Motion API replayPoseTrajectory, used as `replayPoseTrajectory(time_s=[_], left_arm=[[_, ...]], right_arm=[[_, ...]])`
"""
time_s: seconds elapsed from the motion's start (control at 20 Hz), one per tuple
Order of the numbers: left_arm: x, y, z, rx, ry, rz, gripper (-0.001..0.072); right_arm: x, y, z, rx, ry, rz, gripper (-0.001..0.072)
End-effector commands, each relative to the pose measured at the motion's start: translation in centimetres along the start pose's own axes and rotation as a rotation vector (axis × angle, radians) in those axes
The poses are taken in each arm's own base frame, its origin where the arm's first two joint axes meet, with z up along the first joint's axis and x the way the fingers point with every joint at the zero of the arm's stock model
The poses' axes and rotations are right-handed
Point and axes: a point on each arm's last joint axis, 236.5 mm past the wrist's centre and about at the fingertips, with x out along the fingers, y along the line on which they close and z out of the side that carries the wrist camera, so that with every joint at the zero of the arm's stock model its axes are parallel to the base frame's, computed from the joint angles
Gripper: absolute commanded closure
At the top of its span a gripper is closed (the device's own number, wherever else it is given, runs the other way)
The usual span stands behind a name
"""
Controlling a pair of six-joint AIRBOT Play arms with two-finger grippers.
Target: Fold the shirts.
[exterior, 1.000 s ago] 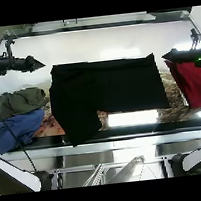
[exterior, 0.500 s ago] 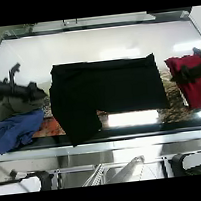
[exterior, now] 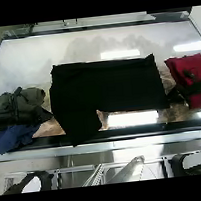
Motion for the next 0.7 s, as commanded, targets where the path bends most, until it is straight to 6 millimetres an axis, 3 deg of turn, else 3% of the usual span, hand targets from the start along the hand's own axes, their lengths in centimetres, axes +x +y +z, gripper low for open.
replayPoseTrajectory(time_s=[0.0, 0.15, 0.35, 0.5, 0.65], left_arm=[[-0.6, -0.5, -1.0, 0.001, -0.013, 0.006, 0.0421], [-0.4, 1.3, -3.0, -0.071, 0.061, 0.078, 0.0421], [2.4, 3.7, -5.1, -0.149, 0.059, 0.103, 0.0421], [3.7, 5.0, -4.6, -0.193, -0.015, 0.117, 0.0421], [4.9, 5.1, -4.0, -0.21, -0.049, 0.077, 0.0421]], right_arm=[[2.0, 0.9, 0.1, -0.048, 0.029, 0.011, 0.0288], [2.5, 1.4, 0.2, -0.069, 0.035, 0.012, 0.0289], [2.4, 1.7, 0.4, -0.071, 0.025, 0.027, 0.0289], [2.4, 2.2, 0.6, -0.073, 0.015, 0.048, 0.0289], [2.5, 2.2, 0.6, -0.073, 0.016, 0.047, 0.0289]])
